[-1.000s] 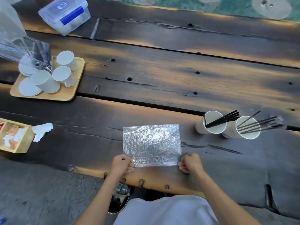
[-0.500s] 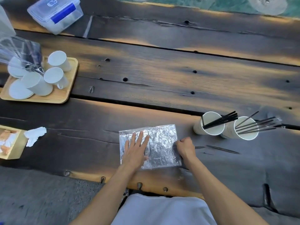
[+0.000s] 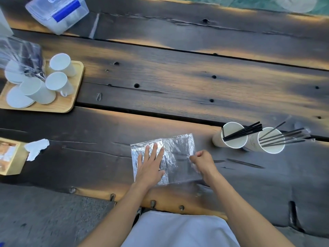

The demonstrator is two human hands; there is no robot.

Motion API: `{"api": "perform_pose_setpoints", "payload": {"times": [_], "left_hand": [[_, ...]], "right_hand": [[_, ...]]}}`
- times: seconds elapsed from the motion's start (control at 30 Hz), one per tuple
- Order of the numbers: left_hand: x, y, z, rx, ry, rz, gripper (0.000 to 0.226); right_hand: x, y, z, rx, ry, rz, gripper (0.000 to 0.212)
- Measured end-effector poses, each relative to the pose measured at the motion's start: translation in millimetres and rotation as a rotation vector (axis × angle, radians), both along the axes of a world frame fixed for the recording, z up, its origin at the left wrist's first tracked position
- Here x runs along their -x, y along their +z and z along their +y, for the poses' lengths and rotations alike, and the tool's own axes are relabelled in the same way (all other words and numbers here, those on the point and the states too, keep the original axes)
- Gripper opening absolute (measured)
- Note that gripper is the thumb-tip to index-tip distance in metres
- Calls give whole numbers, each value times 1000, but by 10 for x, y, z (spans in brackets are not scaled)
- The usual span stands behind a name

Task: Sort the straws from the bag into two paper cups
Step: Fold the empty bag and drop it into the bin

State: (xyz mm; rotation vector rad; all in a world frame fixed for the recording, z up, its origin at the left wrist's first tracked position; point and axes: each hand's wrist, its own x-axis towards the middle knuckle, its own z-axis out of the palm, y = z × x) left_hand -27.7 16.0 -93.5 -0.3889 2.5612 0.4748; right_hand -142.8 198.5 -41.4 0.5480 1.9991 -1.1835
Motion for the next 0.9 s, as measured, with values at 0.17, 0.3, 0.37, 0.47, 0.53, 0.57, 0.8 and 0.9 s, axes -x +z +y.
{"api": "perform_pose_setpoints", "payload": {"times": [0.17, 0.3, 0.37, 0.47, 0.53, 0.57, 0.8, 0.9], "left_hand": [[55, -13, 99, 3, 21, 14, 92], [163, -20, 295, -9, 32, 56, 91], [210, -15, 400, -19, 39, 67, 90], [269, 27, 494, -42, 49, 76, 86], [302, 92, 506, -193, 165, 154, 74], [318, 149, 487, -345, 296, 218, 66], [147, 535, -5, -818, 1183, 504, 35], [48, 557, -135, -728, 1356, 539, 28]], "right_hand": [[34, 198, 98, 191, -8, 96, 16], [18, 343, 128, 200, 103, 226, 25], [-8, 397, 83, 187, 148, 276, 27], [-83, 468, -55, 197, 242, 314, 28], [-169, 478, -168, 197, 351, 326, 28], [-213, 465, -218, 192, 400, 330, 29], [-434, 175, -486, 81, 644, 315, 36], [-449, 95, -545, 42, 720, 250, 39]]}}
